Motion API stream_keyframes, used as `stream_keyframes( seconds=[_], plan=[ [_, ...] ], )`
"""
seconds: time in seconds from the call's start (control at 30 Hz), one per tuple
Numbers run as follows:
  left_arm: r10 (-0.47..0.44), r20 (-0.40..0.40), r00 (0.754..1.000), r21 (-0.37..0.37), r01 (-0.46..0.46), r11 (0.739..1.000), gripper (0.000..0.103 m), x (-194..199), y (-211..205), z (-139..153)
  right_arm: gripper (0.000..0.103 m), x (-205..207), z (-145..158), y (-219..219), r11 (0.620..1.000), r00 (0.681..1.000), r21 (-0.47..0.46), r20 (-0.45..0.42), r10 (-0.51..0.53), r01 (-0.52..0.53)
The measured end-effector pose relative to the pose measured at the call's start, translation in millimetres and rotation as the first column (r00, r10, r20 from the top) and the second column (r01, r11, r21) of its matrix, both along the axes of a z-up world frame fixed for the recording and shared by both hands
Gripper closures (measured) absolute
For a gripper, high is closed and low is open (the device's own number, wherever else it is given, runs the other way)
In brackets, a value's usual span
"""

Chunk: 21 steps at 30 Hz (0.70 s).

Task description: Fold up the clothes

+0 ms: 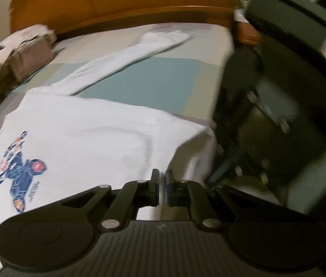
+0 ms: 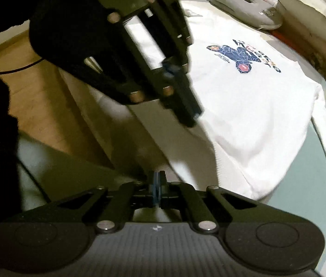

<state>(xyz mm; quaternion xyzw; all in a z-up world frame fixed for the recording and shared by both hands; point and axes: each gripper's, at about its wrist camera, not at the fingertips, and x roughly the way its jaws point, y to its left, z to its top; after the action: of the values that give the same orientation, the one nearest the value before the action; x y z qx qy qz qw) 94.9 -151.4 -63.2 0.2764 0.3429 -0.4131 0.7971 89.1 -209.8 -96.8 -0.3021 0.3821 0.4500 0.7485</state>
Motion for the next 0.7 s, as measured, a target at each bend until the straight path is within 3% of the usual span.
stream_keyframes(
  seconds=[0.1, 0.2, 0.33, 0.47, 0.5, 0.57, 0.6, 0.63, 0.7],
  plan=[
    [0.01, 0.019, 1.0, -0.003, -0.01, 1.0, 0.091, -12.2, 19.0, 9.3, 0.083, -0.4, 21.2, -19.9, 0.996, 0.998, 0.064, 0.026, -0.062, 0.06],
    [0.127, 0.061, 0.99, 0.017, -0.128, 0.992, 0.087, -2.7, 42.5, 12.3, 0.059, 12.2, 31.3, -29.8, 0.982, 0.985, 0.116, 0.065, -0.159, 0.151],
    [0.291, 0.12, 0.949, 0.069, -0.3, 0.951, 0.084, 18.9, 63.7, -7.4, 0.054, 44.8, 18.4, -16.1, 0.952, 0.955, 0.139, 0.086, -0.285, 0.271],
    [0.423, 0.064, 0.904, 0.039, -0.426, 0.904, 0.083, 28.6, 96.2, -29.3, 0.047, 68.7, -13.0, -7.2, 0.92, 0.928, 0.135, 0.006, -0.371, 0.367],
    [0.452, 0.046, 0.891, 0.02, -0.454, 0.891, 0.082, 27.2, 106.4, -33.2, 0.038, 71.7, -18.4, -11.9, 0.91, 0.921, 0.143, -0.021, -0.39, 0.388],
    [0.505, -0.002, 0.863, -0.024, -0.505, 0.863, 0.066, 21.1, 128.3, -35.4, 0.034, 66.9, -21.0, -32.2, 0.885, 0.898, 0.155, -0.081, -0.432, 0.44],
    [0.523, -0.027, 0.852, -0.041, -0.524, 0.851, 0.062, 18.2, 137.8, -34.8, 0.033, 58.0, -22.6, -38.8, 0.884, 0.895, 0.141, -0.069, -0.441, 0.447],
    [0.532, -0.049, 0.845, -0.047, -0.534, 0.844, 0.06, 16.8, 144.0, -33.6, 0.02, 48.2, -24.8, -44.3, 0.884, 0.892, 0.12, -0.05, -0.449, 0.452],
    [0.545, -0.073, 0.836, -0.053, -0.548, 0.834, 0.06, 15.4, 153.9, -29.8, 0.018, 42.0, -26.6, -40.8, 0.889, 0.891, 0.063, -0.024, -0.453, 0.453]
  ],
)
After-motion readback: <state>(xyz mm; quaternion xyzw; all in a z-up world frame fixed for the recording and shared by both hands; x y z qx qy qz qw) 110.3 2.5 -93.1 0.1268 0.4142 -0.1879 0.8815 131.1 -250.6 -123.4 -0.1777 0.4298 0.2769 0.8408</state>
